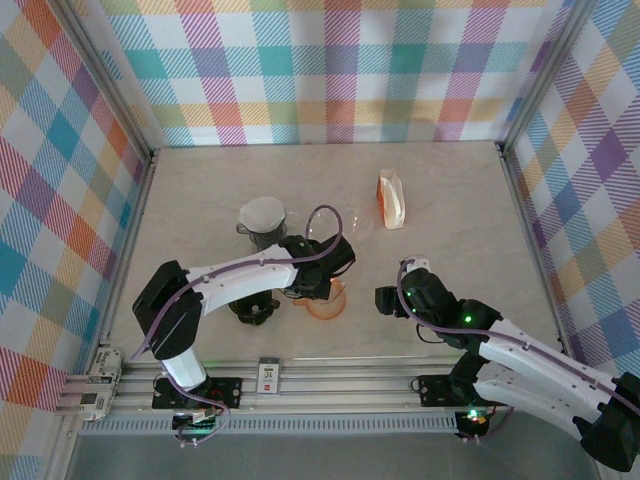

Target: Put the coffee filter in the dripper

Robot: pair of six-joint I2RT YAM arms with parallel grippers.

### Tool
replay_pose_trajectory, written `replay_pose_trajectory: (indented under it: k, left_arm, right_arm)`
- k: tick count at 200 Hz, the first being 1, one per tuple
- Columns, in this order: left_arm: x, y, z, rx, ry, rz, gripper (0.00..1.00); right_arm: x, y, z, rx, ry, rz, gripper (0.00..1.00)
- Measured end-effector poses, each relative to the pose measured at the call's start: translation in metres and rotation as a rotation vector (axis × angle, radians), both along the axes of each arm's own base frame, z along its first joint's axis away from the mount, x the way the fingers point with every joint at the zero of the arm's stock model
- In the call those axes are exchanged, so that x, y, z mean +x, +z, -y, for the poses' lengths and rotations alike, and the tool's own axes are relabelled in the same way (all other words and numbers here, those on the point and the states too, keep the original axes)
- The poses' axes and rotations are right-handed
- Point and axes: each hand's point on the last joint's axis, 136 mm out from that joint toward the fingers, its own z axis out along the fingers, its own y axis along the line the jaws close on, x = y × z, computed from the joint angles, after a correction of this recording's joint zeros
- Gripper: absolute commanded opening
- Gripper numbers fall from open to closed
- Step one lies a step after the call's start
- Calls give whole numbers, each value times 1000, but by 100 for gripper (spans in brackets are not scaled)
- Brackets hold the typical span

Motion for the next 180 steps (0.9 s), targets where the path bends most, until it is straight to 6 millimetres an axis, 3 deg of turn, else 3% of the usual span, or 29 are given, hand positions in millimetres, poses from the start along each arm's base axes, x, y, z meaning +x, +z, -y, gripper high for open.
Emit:
replay_pose_trajectory:
  k: [55, 90, 112, 140, 161, 180]
  left_arm:
    - [1, -7, 1, 17, -7, -8, 35]
    - [3, -1, 1, 10, -5, 9, 39]
    - [4, 20, 0, -37, 2, 50, 46]
    - [2, 69, -6, -187, 43, 141, 52]
    - [-10, 96, -31, -301, 105, 182, 53]
    - [-18, 95, -64, -366, 203, 193, 52]
  right_arm:
    - [-2, -6, 2, 0, -11, -14, 83]
    - [-3, -4, 3, 12, -15, -10, 85]
    - [-3, -4, 2, 15, -14, -8, 86]
    - [-3, -4, 2, 16, -12, -11, 86]
    - [-4, -8, 3, 14, -12, -18, 86]
    - [-5, -13, 4, 8, -13, -25, 86]
